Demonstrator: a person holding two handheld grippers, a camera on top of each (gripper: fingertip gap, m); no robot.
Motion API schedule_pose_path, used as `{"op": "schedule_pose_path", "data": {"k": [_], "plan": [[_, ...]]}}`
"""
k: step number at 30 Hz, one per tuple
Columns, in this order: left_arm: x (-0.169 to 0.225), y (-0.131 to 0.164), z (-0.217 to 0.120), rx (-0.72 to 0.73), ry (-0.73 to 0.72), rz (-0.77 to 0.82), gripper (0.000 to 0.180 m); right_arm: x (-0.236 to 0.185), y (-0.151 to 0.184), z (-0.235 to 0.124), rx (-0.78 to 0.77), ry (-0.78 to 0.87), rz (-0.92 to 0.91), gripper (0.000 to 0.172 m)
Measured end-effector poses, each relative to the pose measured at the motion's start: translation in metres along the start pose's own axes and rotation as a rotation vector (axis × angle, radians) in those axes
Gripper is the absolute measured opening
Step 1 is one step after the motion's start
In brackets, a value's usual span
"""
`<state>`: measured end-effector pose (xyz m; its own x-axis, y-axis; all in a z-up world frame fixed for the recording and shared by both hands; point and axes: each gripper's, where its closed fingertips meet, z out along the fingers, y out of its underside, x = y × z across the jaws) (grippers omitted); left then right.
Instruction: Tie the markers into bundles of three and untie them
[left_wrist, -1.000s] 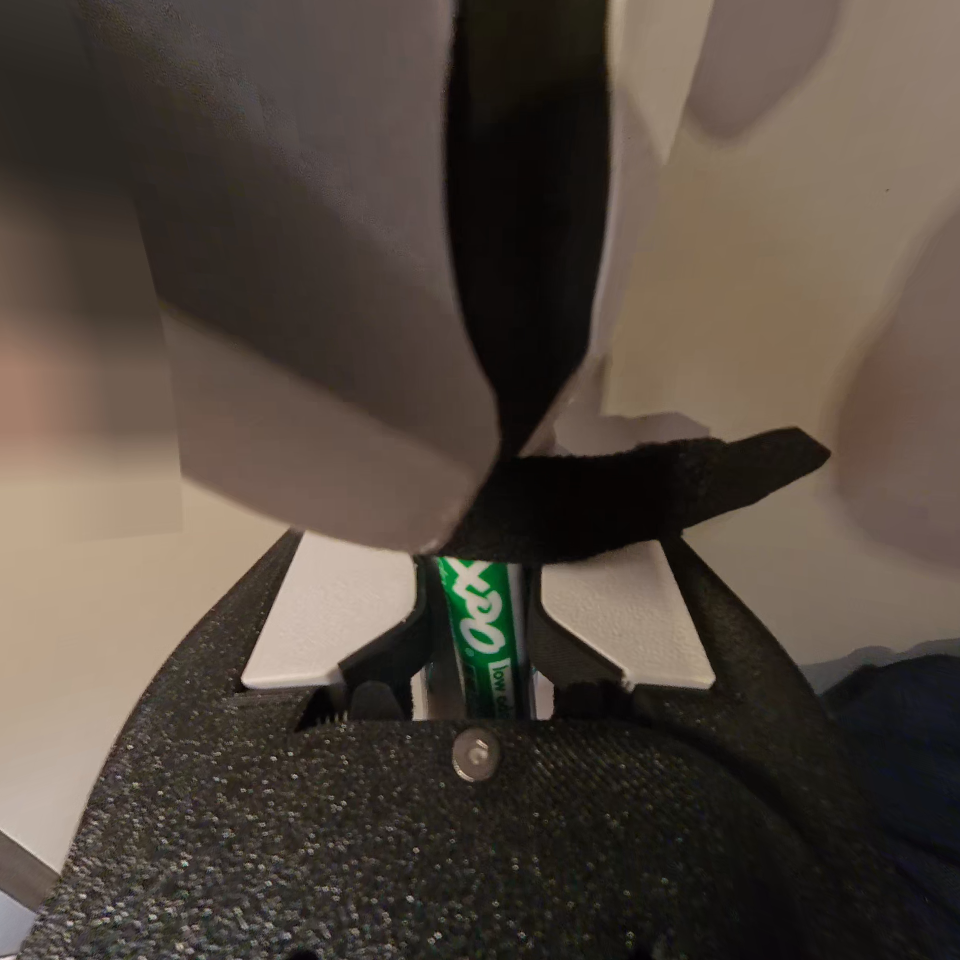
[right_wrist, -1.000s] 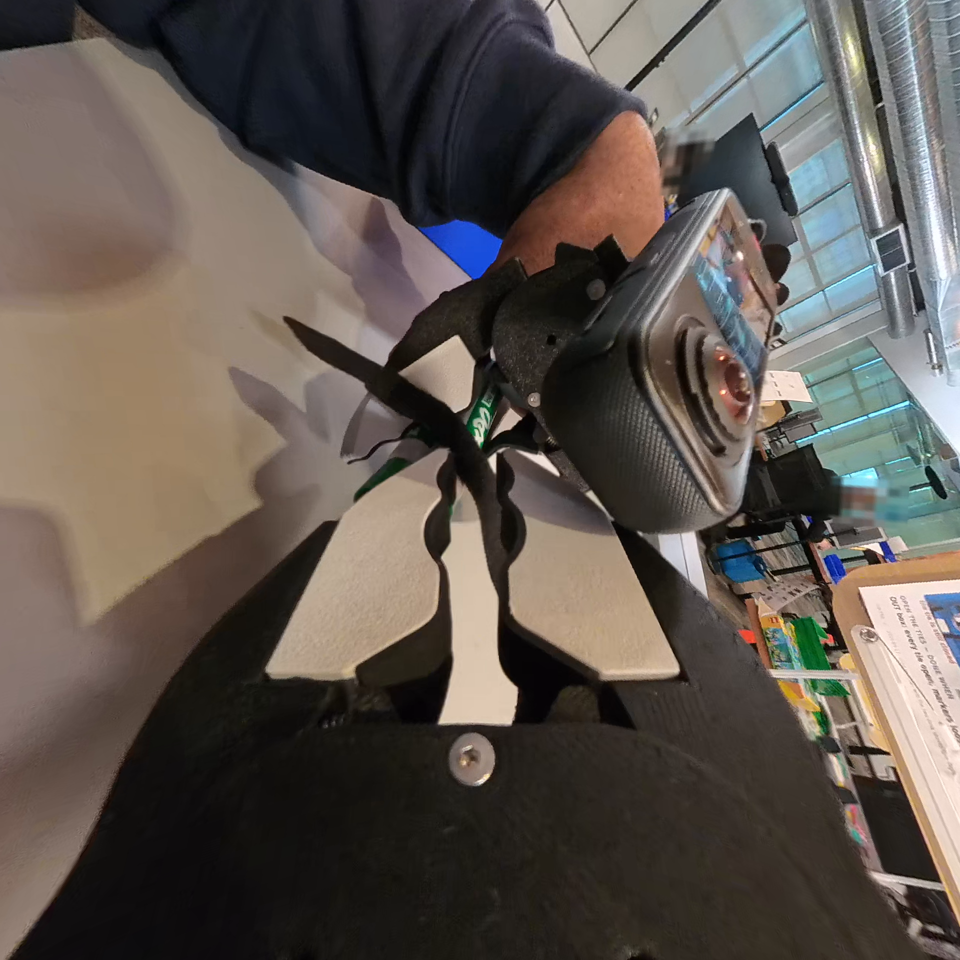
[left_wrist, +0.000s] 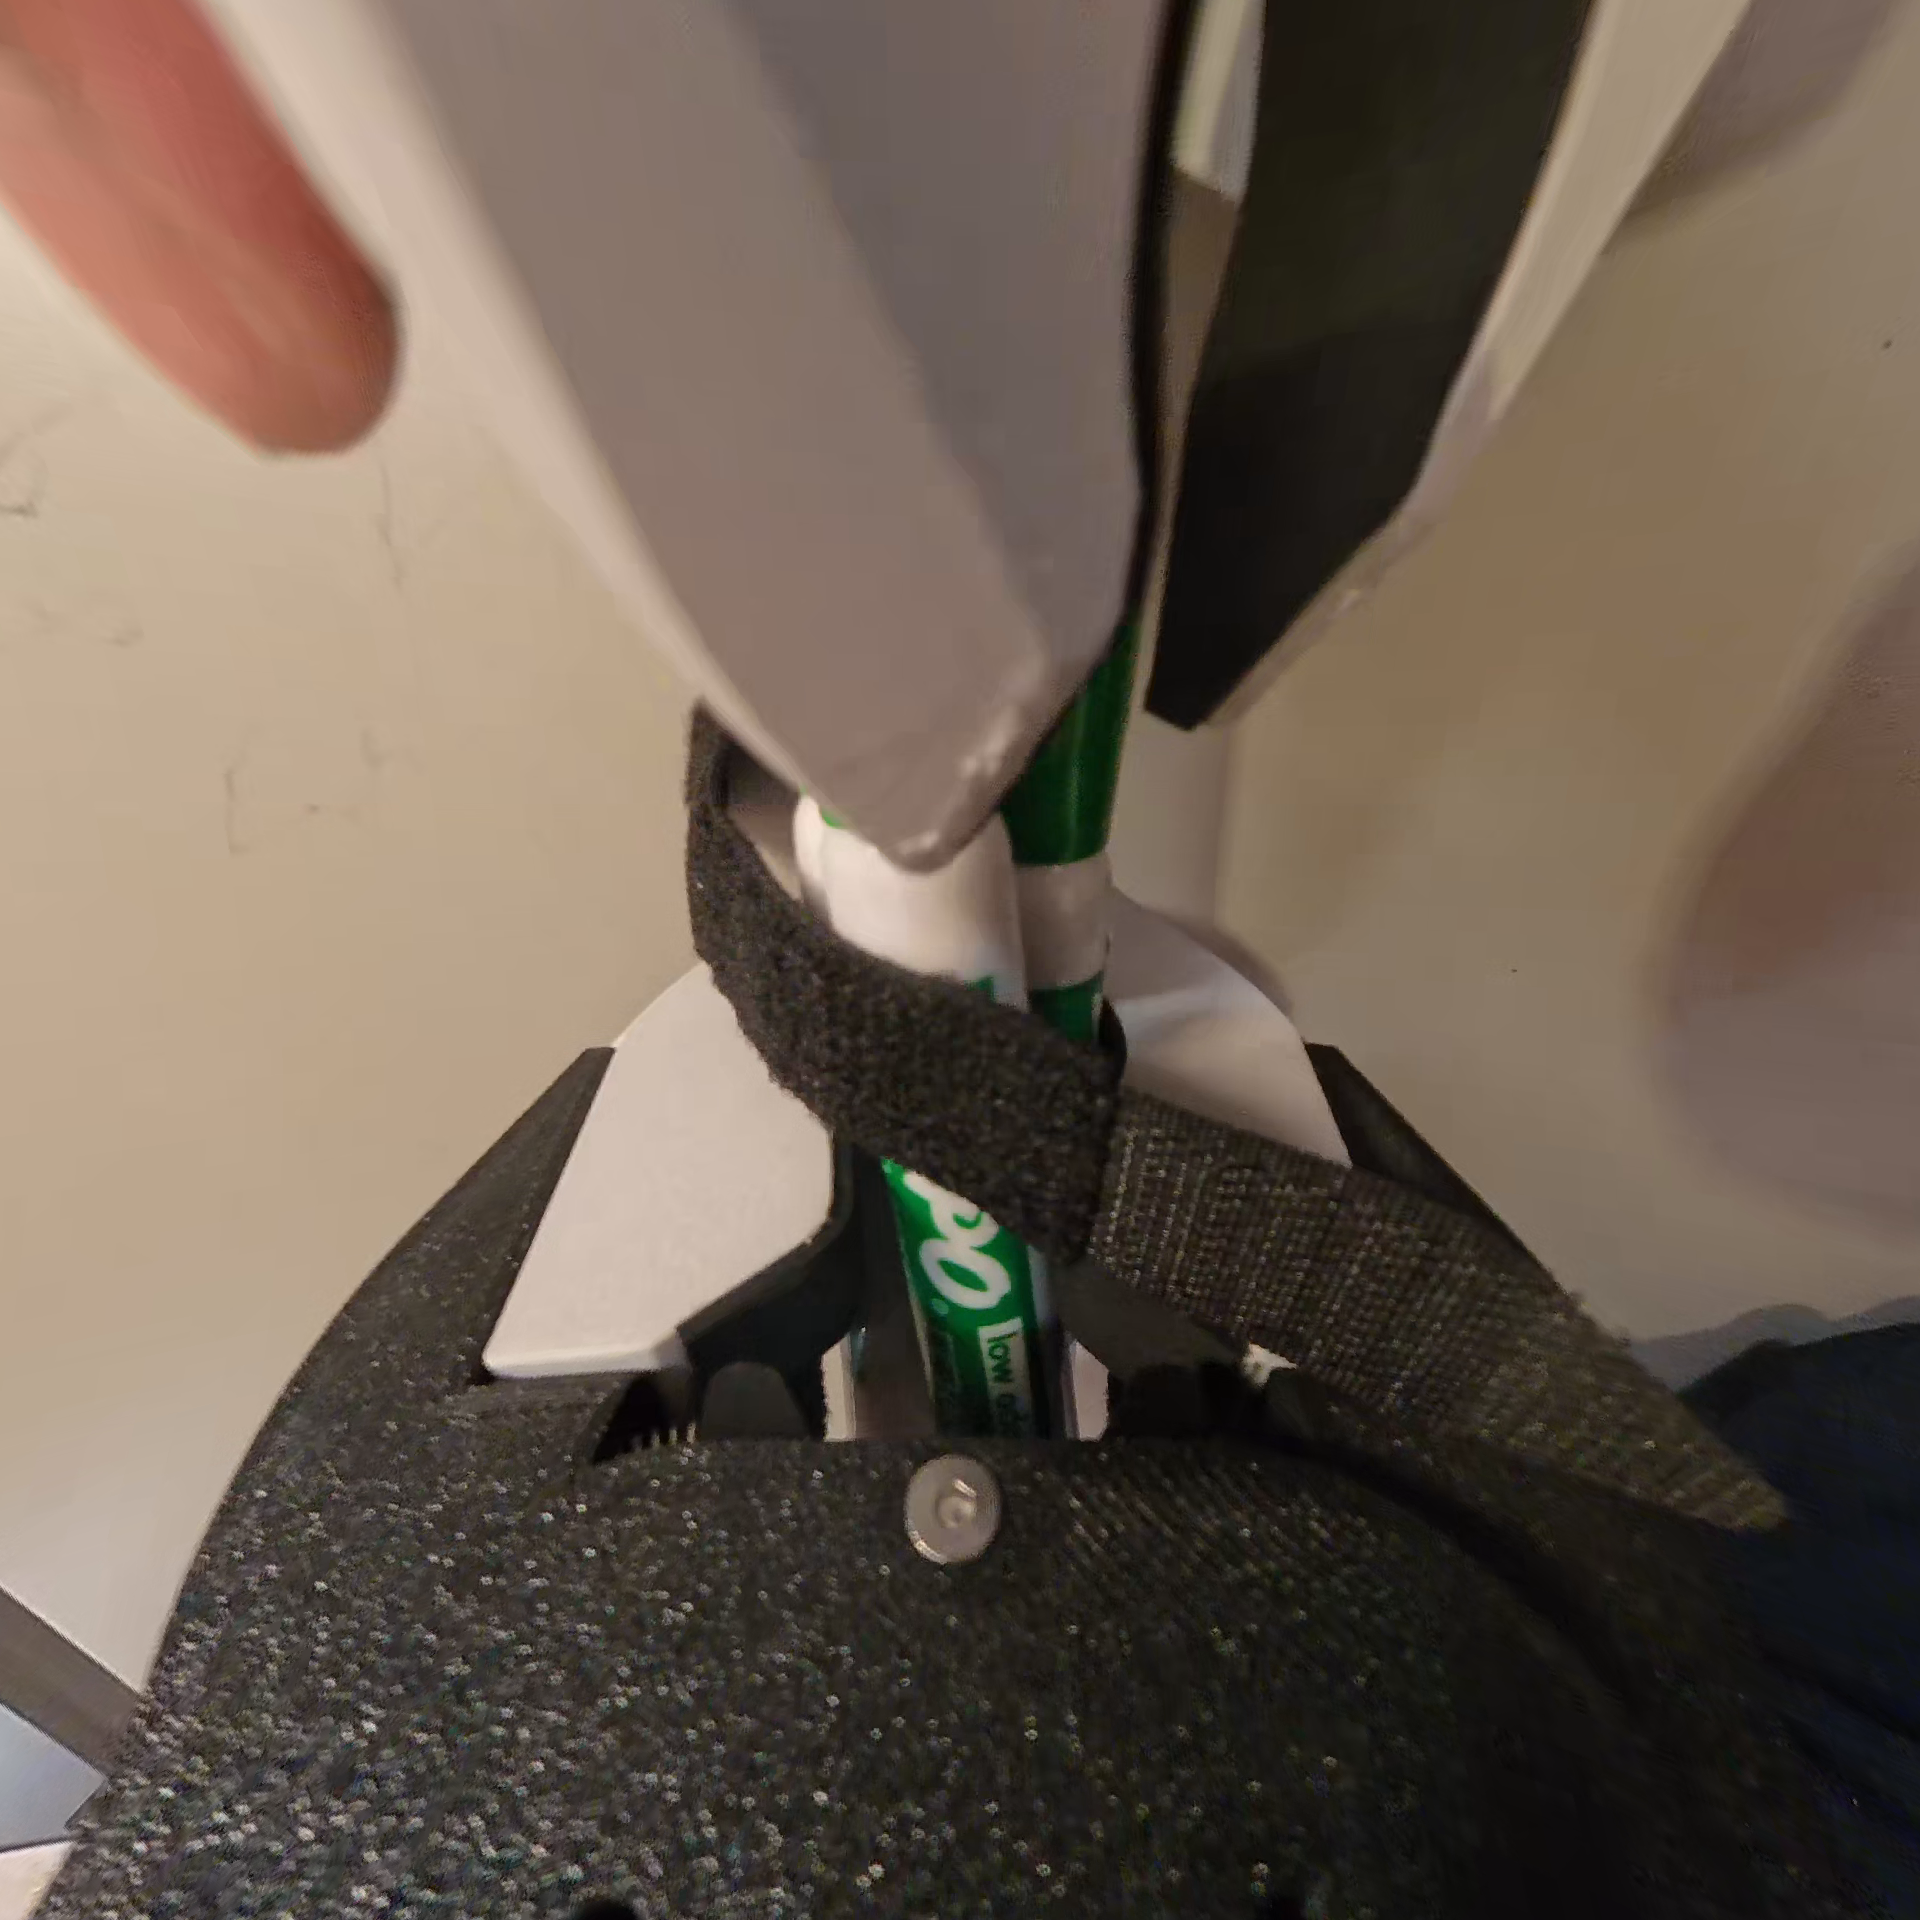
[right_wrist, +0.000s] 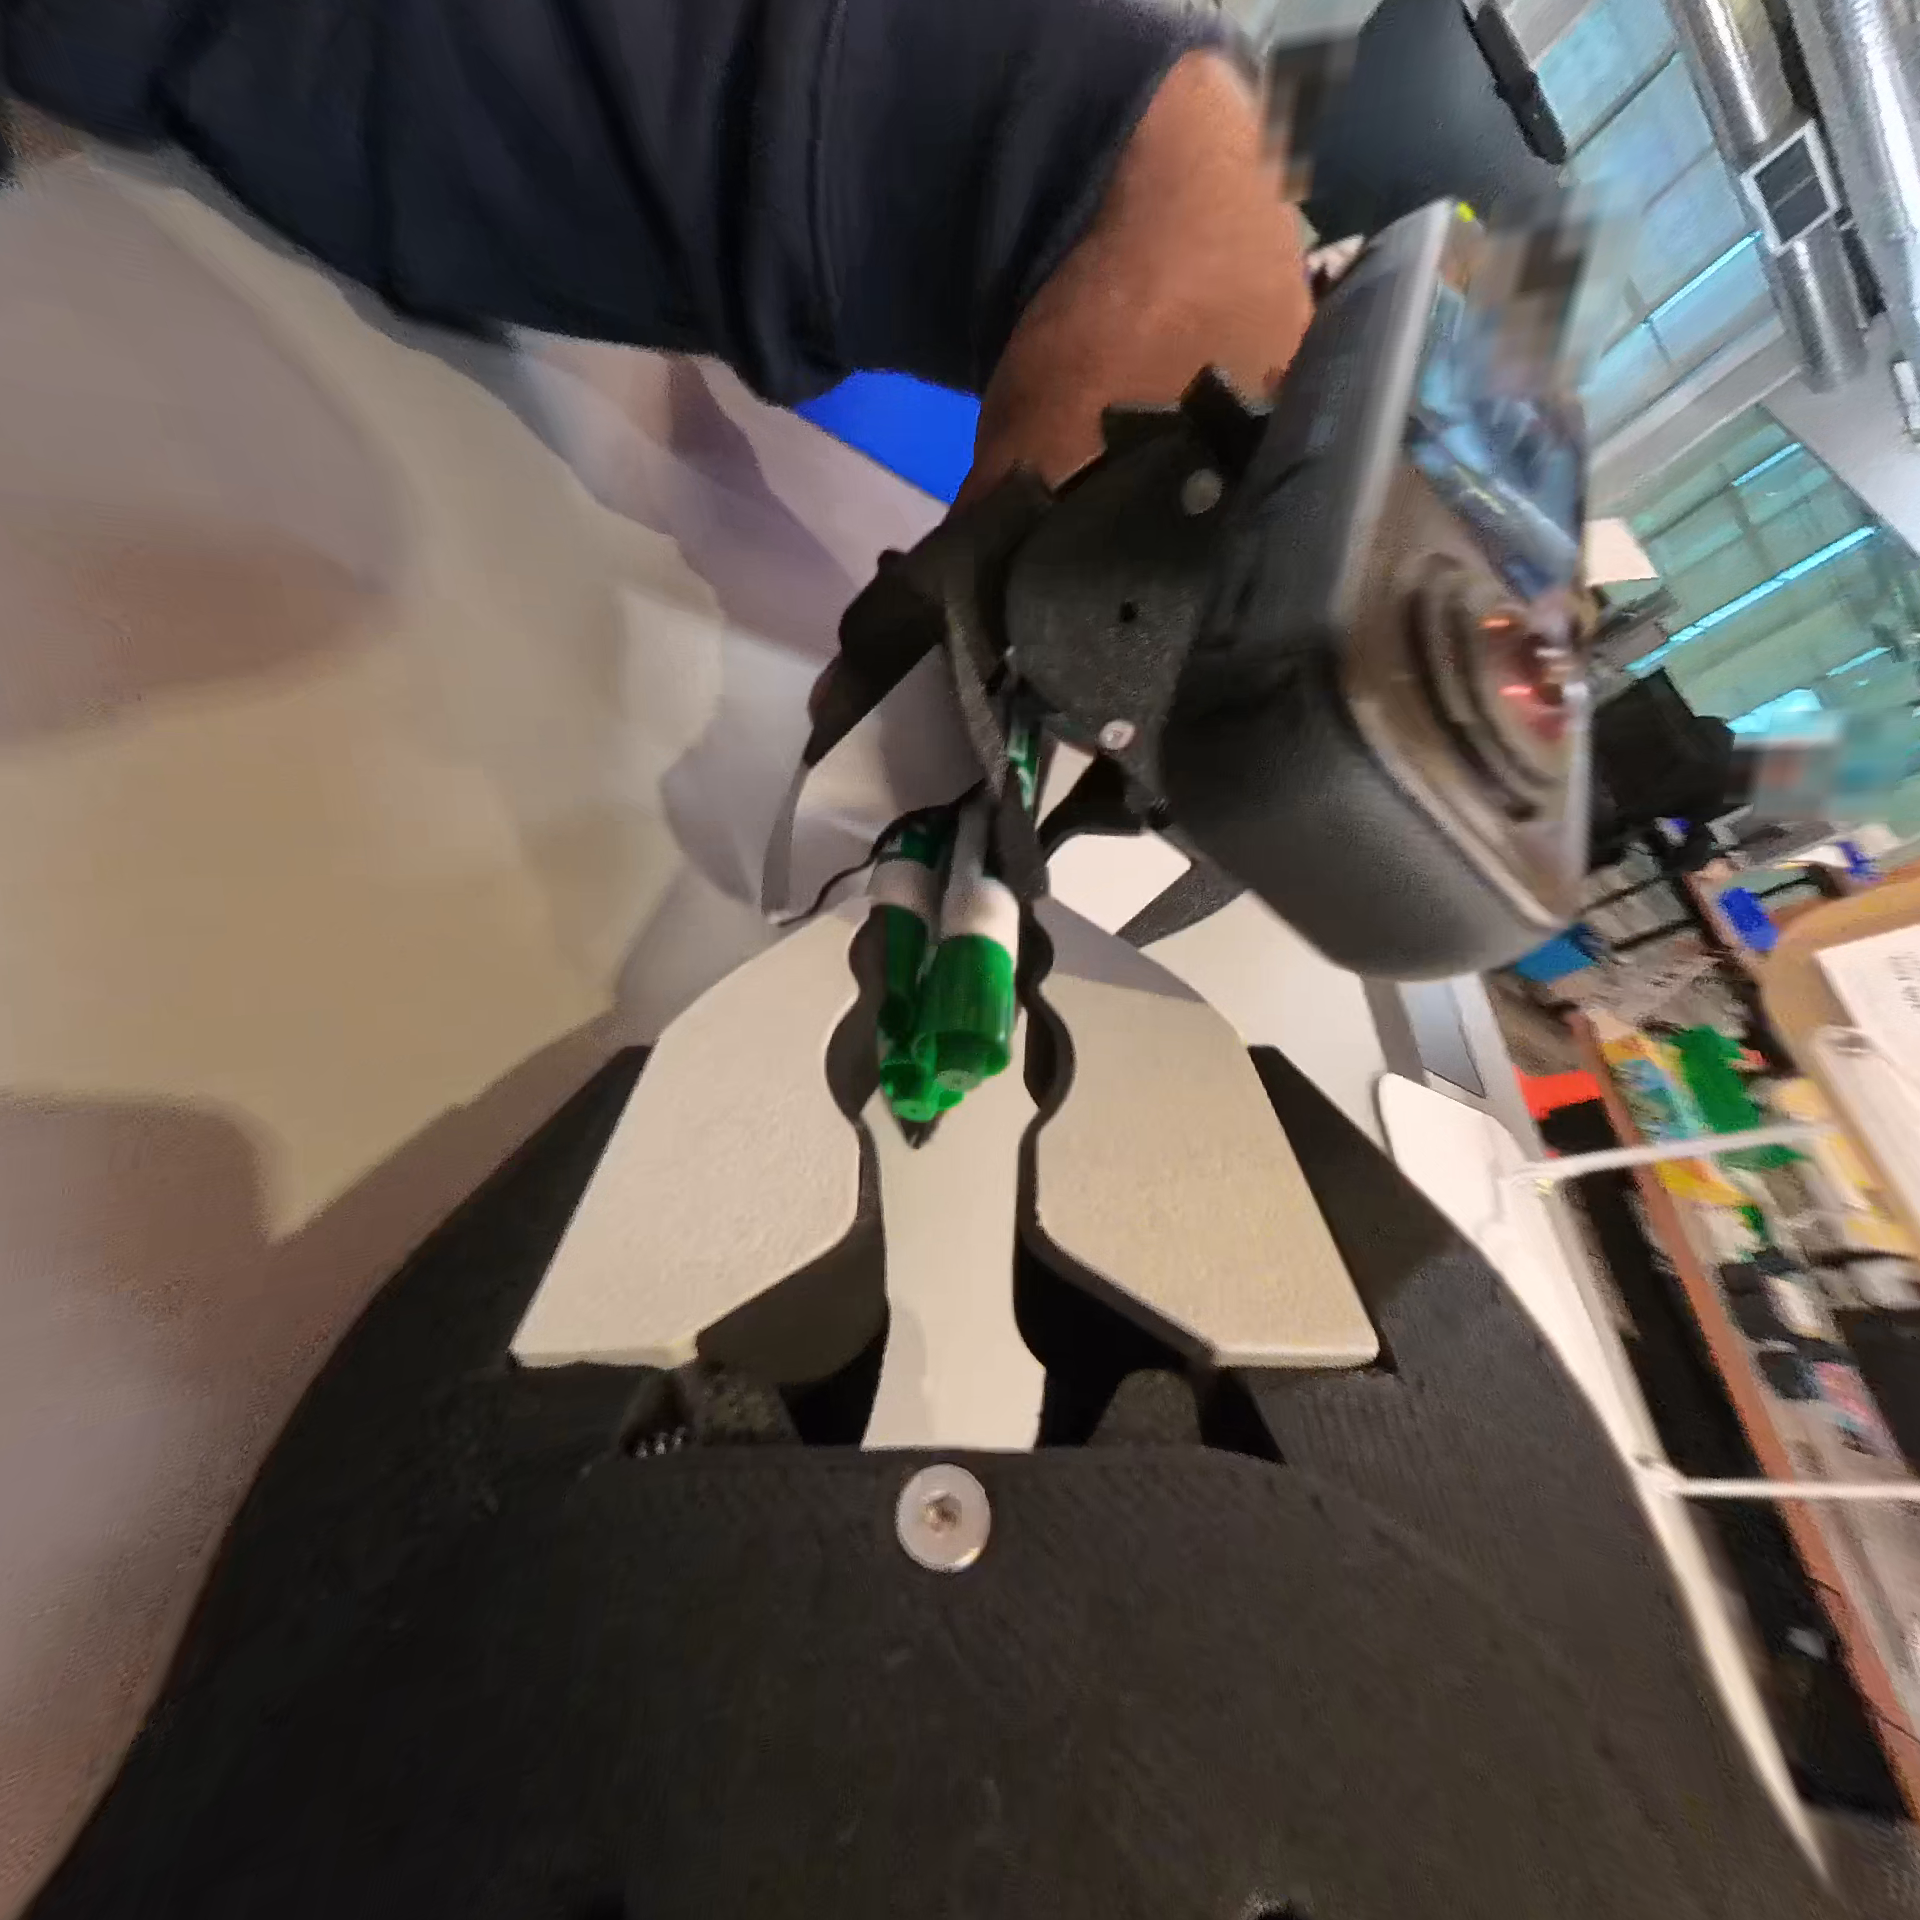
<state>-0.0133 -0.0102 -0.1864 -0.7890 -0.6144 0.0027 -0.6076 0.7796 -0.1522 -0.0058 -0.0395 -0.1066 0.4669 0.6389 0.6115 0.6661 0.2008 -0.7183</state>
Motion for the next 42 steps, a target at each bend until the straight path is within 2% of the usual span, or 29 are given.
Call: {"op": "schedule_pose_path", "data": {"k": [2, 4, 12, 21, 28, 33, 42], "plan": [[-0.001, 0.001, 0.000, -0.004, -0.007, -0.002, 0.042, -0.005, 0.008, 0.002, -0.055, 0.041, -0.061, 0.024], [-0.003, 0.003, 0.001, -0.018, -0.017, -0.010, 0.042, -0.004, 0.012, 0.002, -0.061, 0.061, -0.005, 0.024], [-0.004, 0.003, 0.002, -0.018, -0.023, -0.003, 0.040, 0.021, 0.013, -0.024, 0.038, 0.068, 0.421, 0.025], [-0.009, 0.001, 0.002, -0.024, -0.063, 0.007, 0.040, 0.034, 0.033, -0.010, 0.060, -0.016, 1.022, 0.057], [-0.013, 0.003, 0.003, -0.040, -0.093, 0.012, 0.040, 0.032, 0.051, 0.001, 0.026, -0.088, 1.317, 0.069], [-0.015, 0.005, 0.004, -0.050, -0.104, 0.012, 0.040, 0.029, 0.055, 0.001, 0.011, -0.109, 1.390, 0.073], [-0.016, 0.007, 0.004, -0.059, -0.119, 0.017, 0.040, 0.028, 0.060, 0.007, -0.040, -0.147, 1.368, 0.074]]}}
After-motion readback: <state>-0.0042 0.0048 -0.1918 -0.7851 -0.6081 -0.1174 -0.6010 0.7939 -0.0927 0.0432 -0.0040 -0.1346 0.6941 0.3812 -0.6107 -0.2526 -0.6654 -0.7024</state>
